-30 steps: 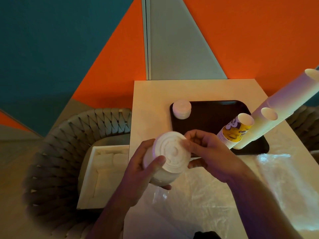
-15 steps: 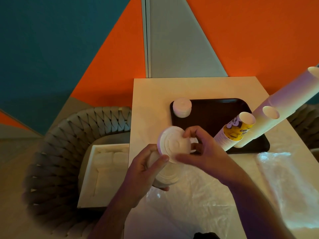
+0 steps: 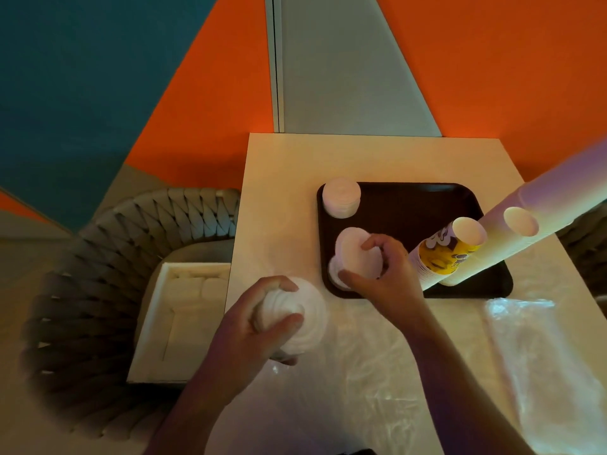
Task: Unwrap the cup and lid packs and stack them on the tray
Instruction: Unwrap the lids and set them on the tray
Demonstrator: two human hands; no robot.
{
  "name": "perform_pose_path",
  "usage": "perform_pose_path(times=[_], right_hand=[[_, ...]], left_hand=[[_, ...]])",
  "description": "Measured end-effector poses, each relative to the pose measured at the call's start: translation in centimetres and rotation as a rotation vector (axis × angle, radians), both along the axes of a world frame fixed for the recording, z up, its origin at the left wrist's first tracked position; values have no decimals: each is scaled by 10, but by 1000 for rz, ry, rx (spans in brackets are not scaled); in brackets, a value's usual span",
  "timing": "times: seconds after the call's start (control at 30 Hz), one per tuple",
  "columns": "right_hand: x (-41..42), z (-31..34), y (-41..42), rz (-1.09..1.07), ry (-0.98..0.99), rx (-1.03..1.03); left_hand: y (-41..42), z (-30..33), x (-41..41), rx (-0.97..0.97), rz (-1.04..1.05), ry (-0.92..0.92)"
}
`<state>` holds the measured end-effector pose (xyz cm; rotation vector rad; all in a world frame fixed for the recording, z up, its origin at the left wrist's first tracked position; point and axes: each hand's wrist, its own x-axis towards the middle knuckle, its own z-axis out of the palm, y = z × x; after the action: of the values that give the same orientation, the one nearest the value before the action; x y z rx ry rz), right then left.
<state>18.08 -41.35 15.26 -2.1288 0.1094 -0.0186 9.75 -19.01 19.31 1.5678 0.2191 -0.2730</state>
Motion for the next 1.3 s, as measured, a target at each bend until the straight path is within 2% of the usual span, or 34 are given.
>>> perform_pose_path(times=[0.07, 0.2, 0.37, 0.67, 0.97, 1.1, 1.17, 1.23, 1.3], right_hand=[[16, -24, -9, -21, 76, -116], [34, -68, -16, 80, 167, -256], [43, -91, -20, 183, 144, -318], [47, -105, -20, 230, 195, -363], [44, -99, -21, 200, 246, -285], [39, -69, -11, 152, 84, -261], [32, -37, 2, 130, -5, -142], [19, 3, 18, 128, -43, 64], [2, 38, 32, 227, -68, 193]], left_hand=[[-1, -1, 0, 17, 41, -26], [-1, -2, -6, 23, 117, -28], [3, -5, -14, 5, 172, 4], [5, -2, -23, -20, 201, 17], [10, -1, -23, -11, 234, 7], [8, 2, -20, 27, 236, -19], [6, 3, -19, 65, 247, -45], [3, 4, -18, 109, 244, -85], [1, 5, -17, 149, 230, -127]])
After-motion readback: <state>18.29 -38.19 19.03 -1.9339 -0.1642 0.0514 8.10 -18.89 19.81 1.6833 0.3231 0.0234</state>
